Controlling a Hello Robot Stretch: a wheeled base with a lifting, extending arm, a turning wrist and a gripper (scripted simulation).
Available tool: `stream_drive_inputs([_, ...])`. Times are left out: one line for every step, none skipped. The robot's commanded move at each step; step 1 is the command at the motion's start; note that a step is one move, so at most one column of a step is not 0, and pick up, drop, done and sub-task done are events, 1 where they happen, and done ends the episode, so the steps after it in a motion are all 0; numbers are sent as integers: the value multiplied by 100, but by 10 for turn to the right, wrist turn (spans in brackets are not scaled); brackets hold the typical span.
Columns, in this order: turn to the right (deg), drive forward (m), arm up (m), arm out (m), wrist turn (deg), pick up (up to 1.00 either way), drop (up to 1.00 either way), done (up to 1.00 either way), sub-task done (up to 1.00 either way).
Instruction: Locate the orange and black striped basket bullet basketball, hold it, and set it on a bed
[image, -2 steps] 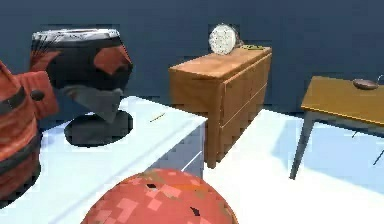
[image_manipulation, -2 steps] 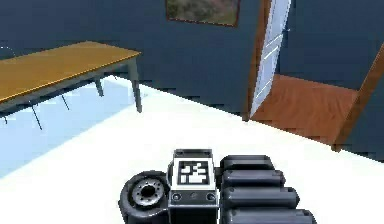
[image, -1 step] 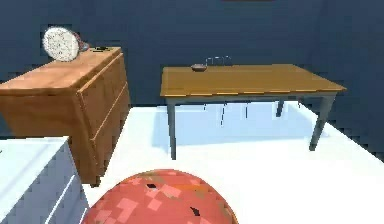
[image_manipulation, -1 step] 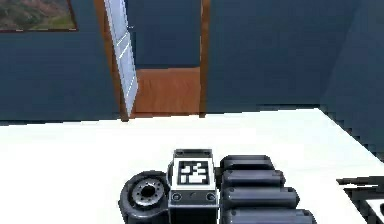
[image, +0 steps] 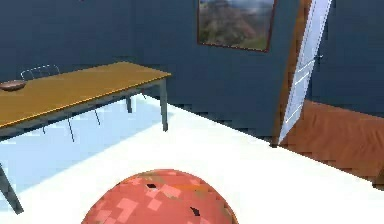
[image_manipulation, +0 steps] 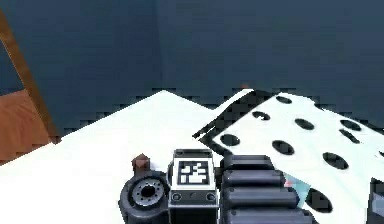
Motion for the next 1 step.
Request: stream_drive_inputs([450, 0, 0, 0, 0, 0, 0, 0, 0])
